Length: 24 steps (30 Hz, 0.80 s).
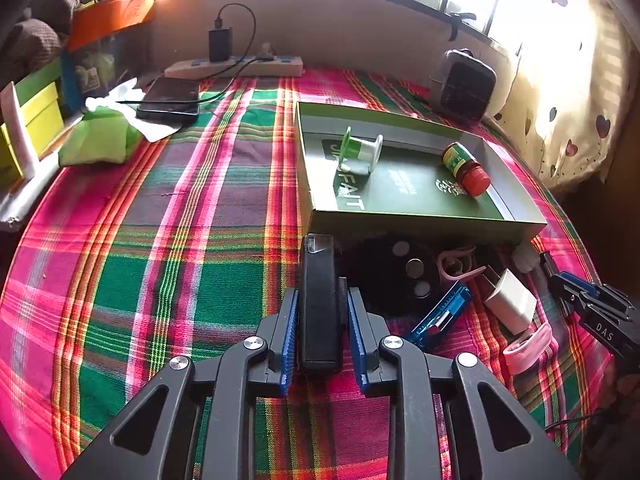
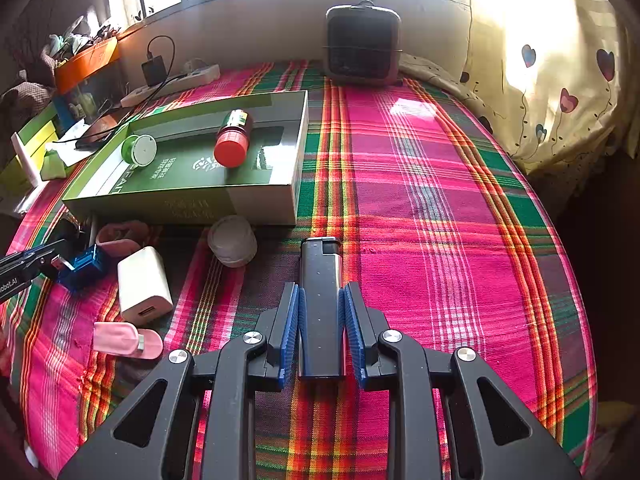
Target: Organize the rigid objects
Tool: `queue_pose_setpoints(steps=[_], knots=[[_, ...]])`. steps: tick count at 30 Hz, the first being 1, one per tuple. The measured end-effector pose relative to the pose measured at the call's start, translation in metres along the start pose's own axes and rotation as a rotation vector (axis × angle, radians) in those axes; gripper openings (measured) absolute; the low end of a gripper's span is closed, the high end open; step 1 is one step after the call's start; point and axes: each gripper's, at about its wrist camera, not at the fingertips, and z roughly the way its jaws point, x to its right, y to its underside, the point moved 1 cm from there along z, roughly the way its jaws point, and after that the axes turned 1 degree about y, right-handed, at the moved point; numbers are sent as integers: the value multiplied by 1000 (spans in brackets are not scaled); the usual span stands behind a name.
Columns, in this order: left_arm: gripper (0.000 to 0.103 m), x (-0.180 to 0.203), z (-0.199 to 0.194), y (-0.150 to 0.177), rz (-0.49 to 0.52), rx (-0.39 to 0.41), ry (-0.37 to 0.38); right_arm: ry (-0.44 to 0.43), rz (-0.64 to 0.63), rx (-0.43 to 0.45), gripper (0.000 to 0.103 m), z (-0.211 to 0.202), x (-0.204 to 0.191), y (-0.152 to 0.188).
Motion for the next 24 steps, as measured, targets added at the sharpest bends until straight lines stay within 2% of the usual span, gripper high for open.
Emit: queue_pose_setpoints(steps=[14,24], knots=[[22,-6,-17,-3,-18,24,7,-23,18,17,24,-5,5,-1],[22,-1,-38,-21,2,75,27,-41,28,63,24,-26,8,-14]])
